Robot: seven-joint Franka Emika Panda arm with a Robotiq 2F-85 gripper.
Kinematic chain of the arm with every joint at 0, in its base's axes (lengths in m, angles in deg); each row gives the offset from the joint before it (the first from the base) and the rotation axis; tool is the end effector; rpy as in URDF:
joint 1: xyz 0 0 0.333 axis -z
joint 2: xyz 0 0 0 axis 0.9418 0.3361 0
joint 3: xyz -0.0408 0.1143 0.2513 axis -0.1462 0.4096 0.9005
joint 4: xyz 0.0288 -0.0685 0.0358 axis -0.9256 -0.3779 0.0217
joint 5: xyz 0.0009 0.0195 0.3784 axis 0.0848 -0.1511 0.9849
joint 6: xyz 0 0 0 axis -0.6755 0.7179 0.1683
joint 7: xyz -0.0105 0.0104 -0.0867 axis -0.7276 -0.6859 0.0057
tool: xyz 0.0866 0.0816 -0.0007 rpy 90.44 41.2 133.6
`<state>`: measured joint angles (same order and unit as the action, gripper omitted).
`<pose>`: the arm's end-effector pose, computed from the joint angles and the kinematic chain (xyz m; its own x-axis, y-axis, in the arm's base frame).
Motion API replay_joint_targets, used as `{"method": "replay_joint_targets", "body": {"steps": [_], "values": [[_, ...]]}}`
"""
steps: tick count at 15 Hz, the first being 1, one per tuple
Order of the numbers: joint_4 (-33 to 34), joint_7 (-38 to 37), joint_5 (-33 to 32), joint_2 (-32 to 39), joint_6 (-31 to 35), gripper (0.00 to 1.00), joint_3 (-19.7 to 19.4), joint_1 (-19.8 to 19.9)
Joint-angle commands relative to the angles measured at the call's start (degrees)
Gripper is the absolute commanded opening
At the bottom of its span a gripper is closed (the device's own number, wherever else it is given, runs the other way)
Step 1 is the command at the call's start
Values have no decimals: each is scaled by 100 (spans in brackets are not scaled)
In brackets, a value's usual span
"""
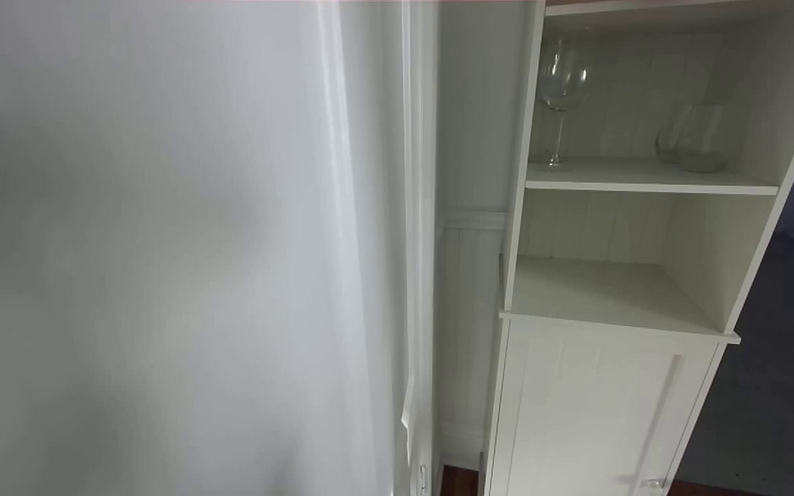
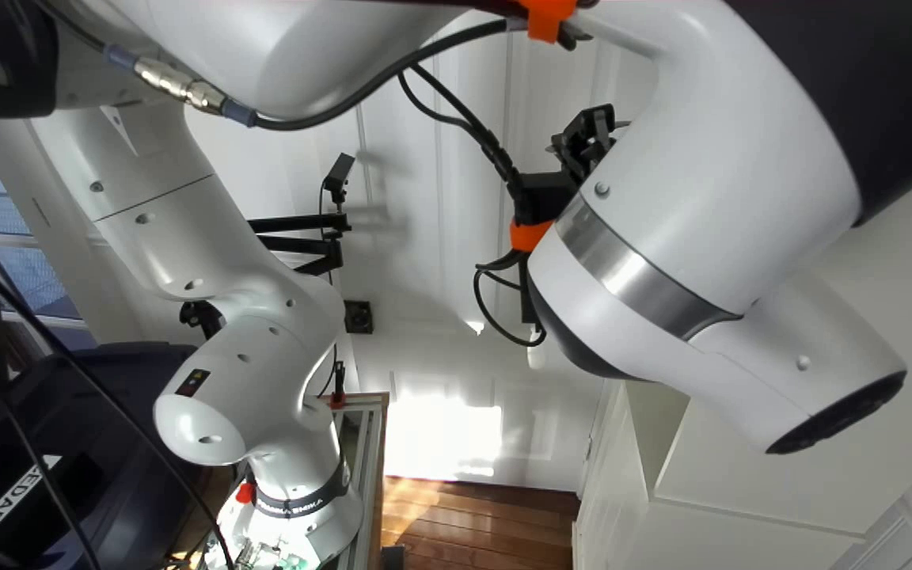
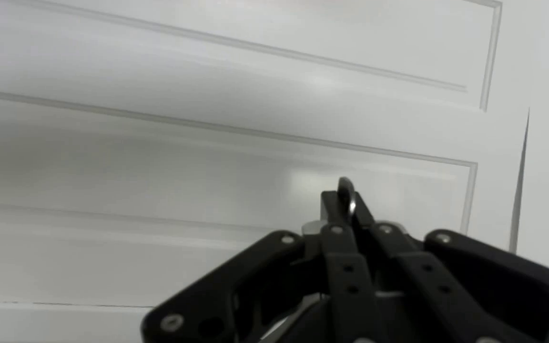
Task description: Remove the black spatula from the top shelf and put it in the middle shelf
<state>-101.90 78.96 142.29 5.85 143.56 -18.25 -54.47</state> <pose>0.3549 -0.0603 0.4924 0.9784 0.0967 0.1826 0.1679 0.1431 -0.9754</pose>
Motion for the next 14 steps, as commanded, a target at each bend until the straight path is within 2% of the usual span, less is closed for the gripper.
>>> {"method": "replay_joint_targets", "body": {"steps": [1,4,8,14], "values": [[12,-125,-575,-12,-483,1,-98,132],[20,-182,-965,64,-688,1,-153,183],[-115,-188,-1128,159,-565,1,-140,211],[-403,-250,-894,311,405,1,-1,186]]}}
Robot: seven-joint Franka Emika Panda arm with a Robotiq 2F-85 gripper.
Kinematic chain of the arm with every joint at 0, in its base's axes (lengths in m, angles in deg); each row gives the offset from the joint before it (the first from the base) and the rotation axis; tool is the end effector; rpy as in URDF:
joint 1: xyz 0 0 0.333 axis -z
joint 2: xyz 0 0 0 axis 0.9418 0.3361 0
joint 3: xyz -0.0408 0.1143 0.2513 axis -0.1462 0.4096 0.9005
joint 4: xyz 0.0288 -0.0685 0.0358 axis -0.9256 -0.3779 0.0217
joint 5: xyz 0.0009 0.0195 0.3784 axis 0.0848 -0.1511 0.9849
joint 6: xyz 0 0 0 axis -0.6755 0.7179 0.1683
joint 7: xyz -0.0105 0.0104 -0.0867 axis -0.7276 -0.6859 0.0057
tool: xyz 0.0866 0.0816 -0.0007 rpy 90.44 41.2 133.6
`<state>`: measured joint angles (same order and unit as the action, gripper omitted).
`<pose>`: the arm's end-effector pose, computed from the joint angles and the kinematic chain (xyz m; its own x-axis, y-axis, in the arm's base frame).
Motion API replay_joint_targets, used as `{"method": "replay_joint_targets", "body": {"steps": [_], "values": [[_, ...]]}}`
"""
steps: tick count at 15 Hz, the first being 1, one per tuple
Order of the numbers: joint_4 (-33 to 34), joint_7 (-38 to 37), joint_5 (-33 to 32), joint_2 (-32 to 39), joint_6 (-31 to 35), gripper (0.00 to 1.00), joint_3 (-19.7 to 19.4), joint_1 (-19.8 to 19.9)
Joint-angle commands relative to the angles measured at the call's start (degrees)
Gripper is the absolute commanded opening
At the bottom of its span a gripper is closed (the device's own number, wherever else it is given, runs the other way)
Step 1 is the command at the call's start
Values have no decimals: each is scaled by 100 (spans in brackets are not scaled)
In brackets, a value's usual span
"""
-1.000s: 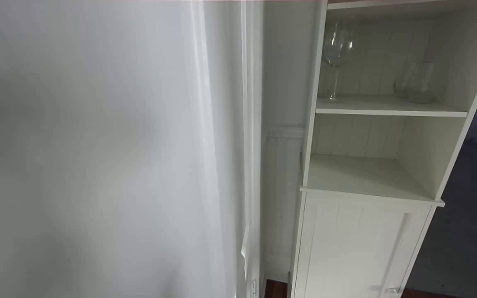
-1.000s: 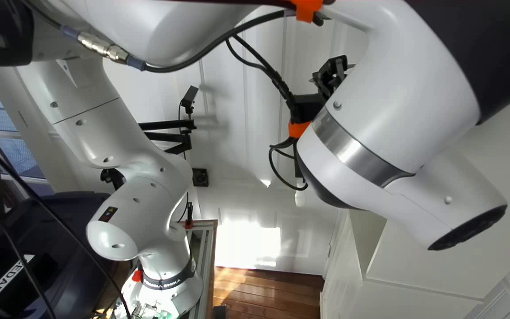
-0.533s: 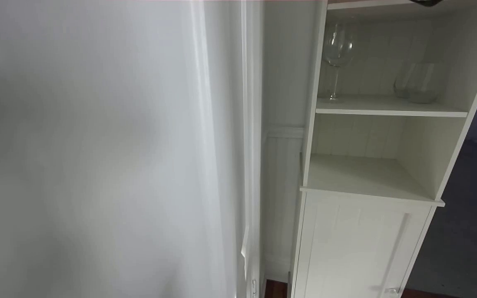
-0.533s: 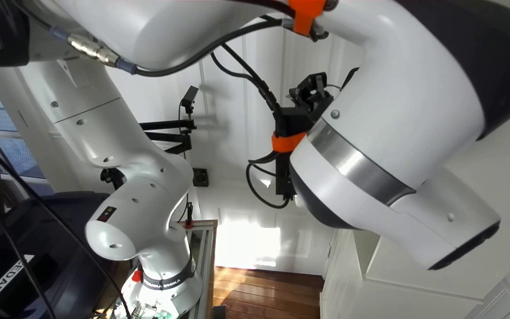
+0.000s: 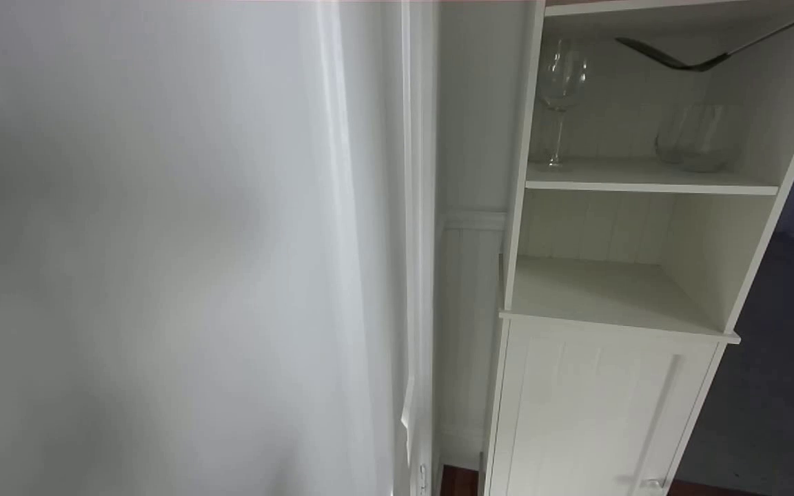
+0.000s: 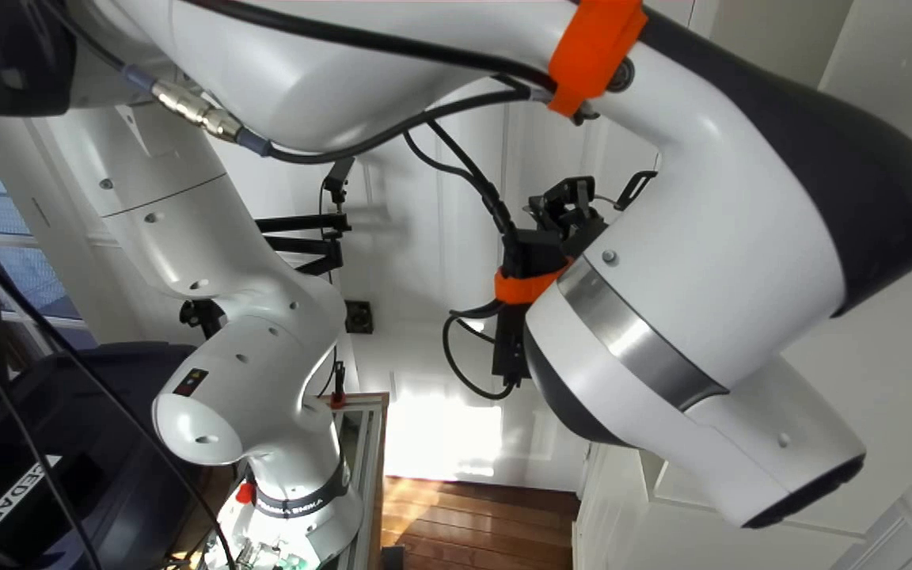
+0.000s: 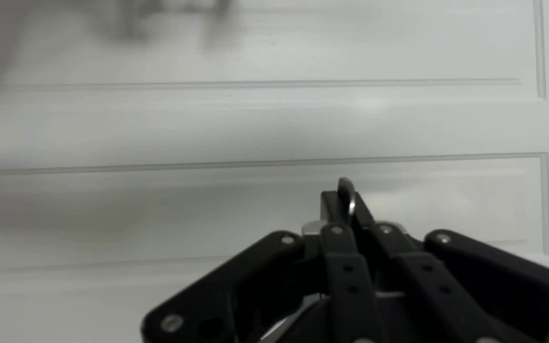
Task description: Remove the black spatula from the top shelf and put it in the middle shelf
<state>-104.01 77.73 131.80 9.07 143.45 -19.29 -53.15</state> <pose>0.3389 -0.0731 0.4383 0.9863 0.1648 -0.0080 -0.0163 0.0494 -0.9986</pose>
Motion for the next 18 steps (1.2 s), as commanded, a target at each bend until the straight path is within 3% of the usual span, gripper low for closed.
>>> {"method": "replay_joint_targets", "body": {"steps": [1,8,18], "values": [[-251,-138,232,7,622,1,127,40],[-642,-4,1130,57,2149,1,519,-240],[-709,543,2235,162,4143,1,1062,-718]]}}
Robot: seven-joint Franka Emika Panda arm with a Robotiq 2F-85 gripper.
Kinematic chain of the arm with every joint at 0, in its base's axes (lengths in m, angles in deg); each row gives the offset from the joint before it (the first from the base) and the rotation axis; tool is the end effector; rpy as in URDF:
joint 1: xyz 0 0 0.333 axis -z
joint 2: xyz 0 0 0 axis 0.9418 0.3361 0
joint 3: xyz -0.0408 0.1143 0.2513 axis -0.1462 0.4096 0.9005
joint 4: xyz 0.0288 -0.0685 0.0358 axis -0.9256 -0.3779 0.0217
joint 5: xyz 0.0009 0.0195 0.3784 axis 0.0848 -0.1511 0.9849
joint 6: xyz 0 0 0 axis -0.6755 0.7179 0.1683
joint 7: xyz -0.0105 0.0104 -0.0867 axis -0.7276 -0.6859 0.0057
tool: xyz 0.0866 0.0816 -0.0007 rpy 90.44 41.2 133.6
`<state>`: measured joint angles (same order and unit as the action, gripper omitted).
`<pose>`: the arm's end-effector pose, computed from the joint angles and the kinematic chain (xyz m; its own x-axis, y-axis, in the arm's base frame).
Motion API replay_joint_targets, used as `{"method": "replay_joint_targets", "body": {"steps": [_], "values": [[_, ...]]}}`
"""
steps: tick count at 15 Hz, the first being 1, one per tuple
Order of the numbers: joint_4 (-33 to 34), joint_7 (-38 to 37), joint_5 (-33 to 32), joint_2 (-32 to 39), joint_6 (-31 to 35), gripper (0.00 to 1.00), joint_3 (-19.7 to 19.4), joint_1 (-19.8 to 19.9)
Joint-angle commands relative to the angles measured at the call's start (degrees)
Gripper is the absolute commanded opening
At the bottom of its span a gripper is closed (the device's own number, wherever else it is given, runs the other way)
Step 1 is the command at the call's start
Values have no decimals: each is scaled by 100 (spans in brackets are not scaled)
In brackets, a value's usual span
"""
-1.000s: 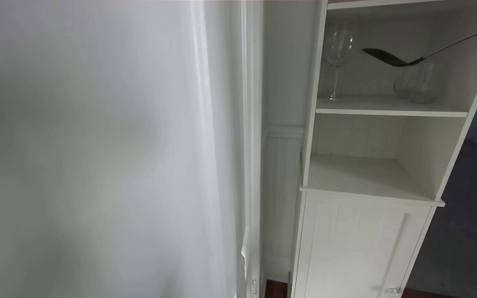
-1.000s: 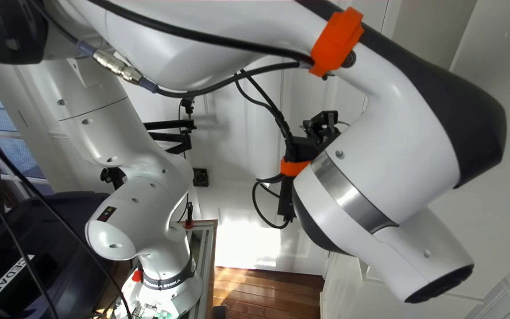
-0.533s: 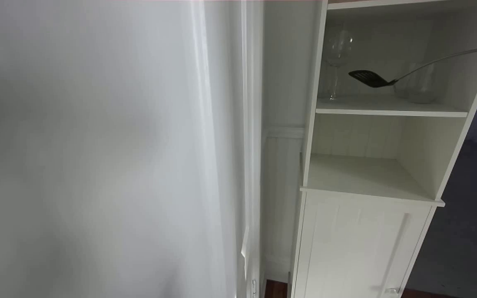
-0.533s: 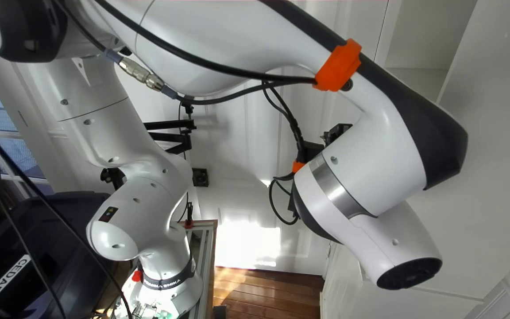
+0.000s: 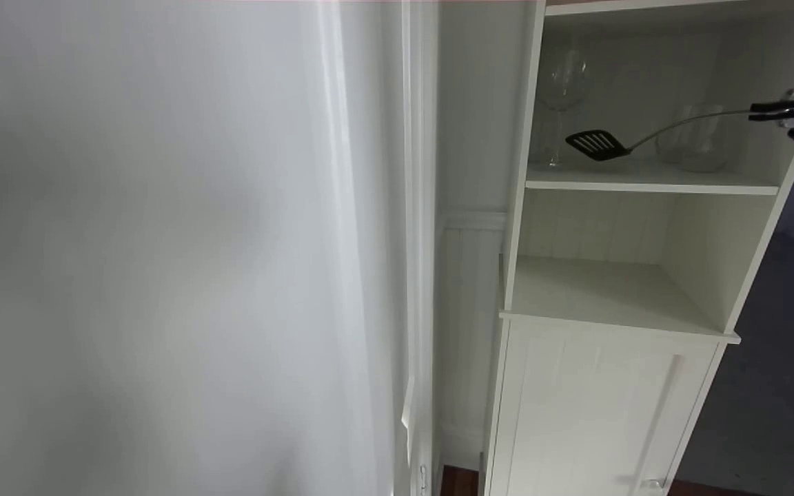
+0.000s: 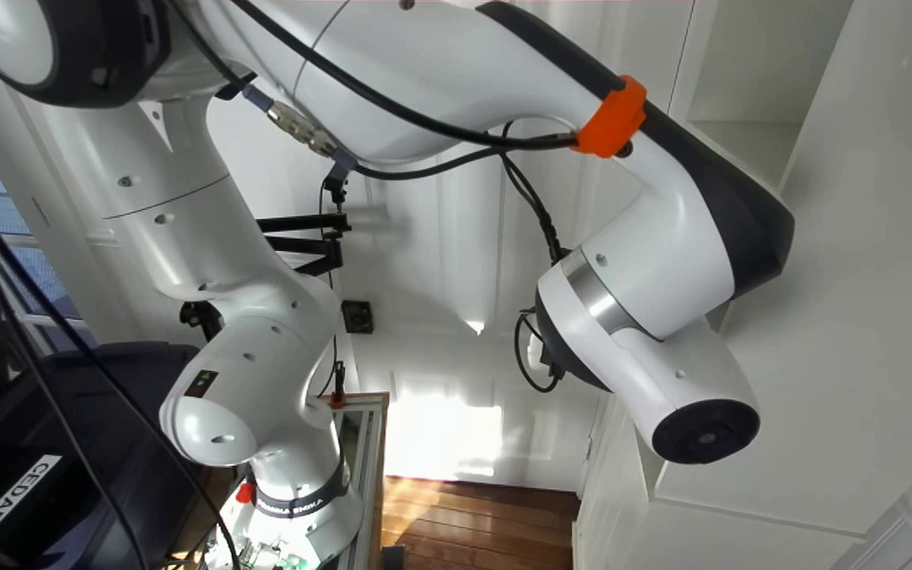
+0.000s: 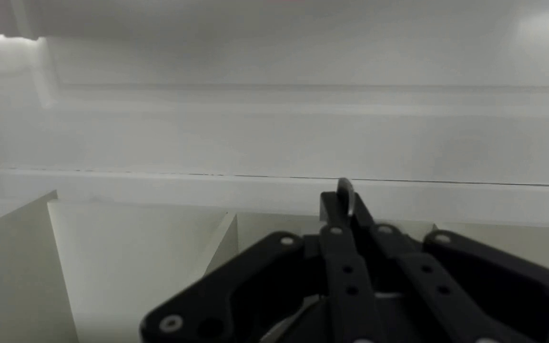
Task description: Remove the black spatula from the top shelf and put it in the middle shelf
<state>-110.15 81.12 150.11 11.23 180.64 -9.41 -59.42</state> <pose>0.4168 -0.0132 0.3689 0.9710 -0.2389 0.0132 -0.0176 -0.1263 -0.9918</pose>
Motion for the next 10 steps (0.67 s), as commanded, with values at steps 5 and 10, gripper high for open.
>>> {"method": "replay_joint_targets", "body": {"steps": [5,10], "values": [[-86,492,1107,32,1322,1,269,-264],[-79,578,1550,228,2051,1,496,-456]]}}
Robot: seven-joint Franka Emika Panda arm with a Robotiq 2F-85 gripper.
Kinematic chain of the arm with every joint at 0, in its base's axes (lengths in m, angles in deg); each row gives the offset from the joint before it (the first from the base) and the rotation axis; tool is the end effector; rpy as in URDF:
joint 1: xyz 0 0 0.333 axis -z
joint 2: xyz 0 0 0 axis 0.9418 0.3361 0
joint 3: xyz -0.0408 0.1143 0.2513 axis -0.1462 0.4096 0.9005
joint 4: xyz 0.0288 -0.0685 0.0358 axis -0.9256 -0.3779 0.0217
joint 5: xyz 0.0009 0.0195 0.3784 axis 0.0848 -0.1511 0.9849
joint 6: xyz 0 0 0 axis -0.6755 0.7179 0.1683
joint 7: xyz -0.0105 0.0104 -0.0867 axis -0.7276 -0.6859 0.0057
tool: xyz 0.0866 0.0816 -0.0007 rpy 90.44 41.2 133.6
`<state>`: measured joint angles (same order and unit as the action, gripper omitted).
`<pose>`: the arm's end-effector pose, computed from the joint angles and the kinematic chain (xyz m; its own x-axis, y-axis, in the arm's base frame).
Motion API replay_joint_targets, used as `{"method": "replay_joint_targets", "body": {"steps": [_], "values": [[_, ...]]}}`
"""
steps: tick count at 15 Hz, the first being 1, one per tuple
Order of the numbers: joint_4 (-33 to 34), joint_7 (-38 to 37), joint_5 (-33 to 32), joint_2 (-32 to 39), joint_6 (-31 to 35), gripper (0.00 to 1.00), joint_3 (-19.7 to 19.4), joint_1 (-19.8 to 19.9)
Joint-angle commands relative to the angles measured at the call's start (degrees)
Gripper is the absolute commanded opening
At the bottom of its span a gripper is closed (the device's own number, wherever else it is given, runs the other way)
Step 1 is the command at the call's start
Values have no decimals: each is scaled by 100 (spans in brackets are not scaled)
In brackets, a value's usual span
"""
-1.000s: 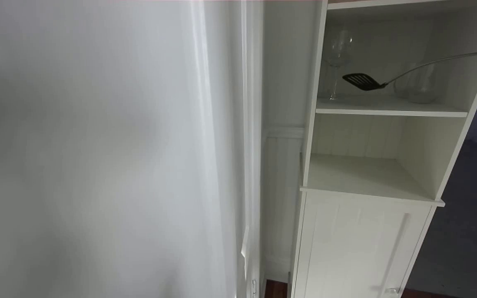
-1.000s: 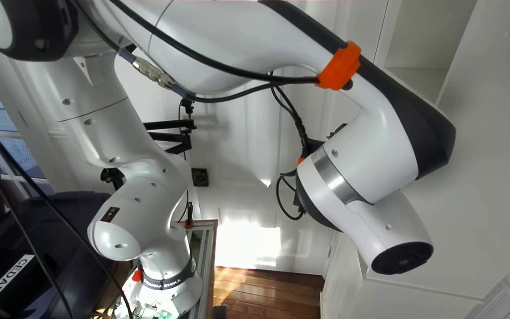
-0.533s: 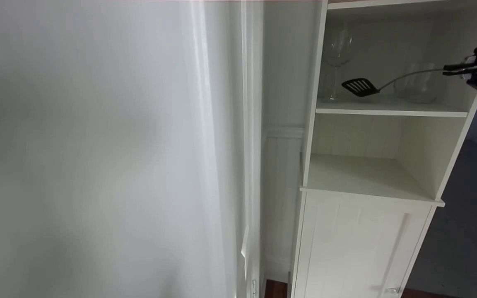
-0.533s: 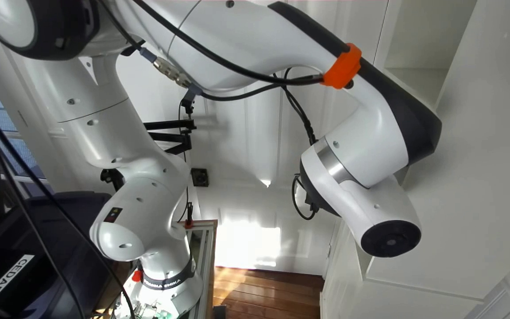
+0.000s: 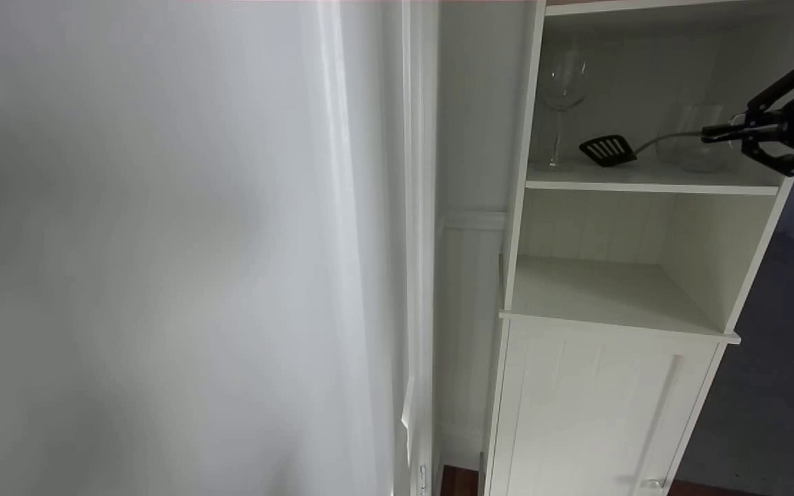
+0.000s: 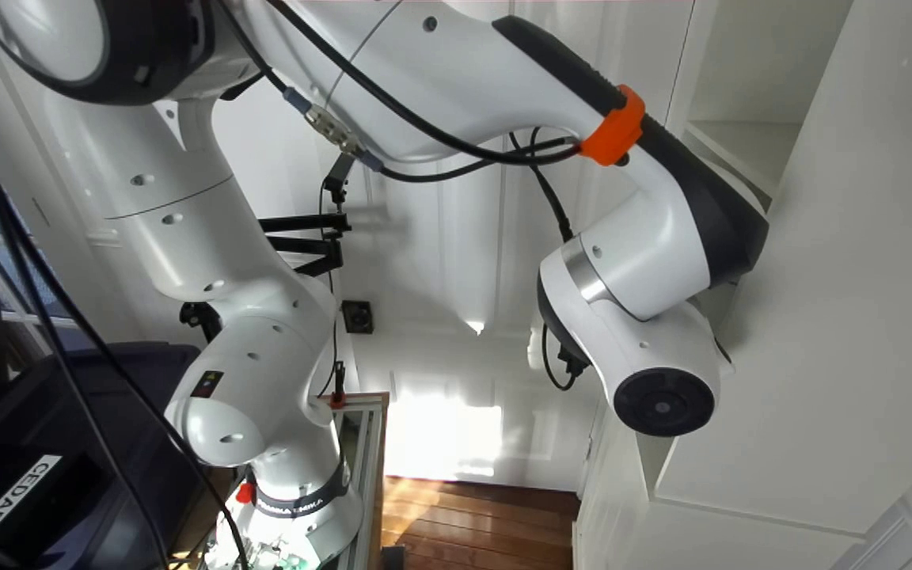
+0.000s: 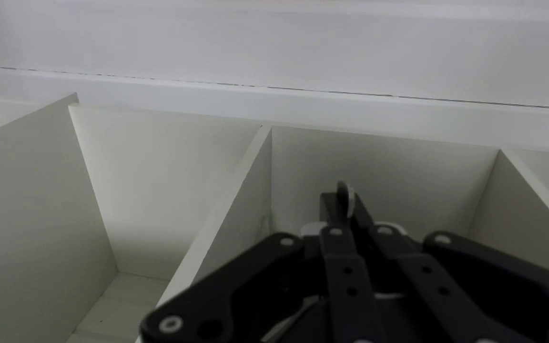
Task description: Remove the black spatula from the top shelf and put it in the middle shelf
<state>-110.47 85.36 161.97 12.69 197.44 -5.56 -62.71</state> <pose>0.4444 0.0017 0.3510 0.8939 -0.4425 0.0723 -0.0210 -0.2024 -0.9791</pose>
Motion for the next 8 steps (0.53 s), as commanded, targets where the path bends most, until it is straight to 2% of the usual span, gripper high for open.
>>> {"method": "replay_joint_targets", "body": {"steps": [1,8], "values": [[-47,233,481,124,442,1,144,-165],[-52,271,691,269,804,4,220,-221]]}}
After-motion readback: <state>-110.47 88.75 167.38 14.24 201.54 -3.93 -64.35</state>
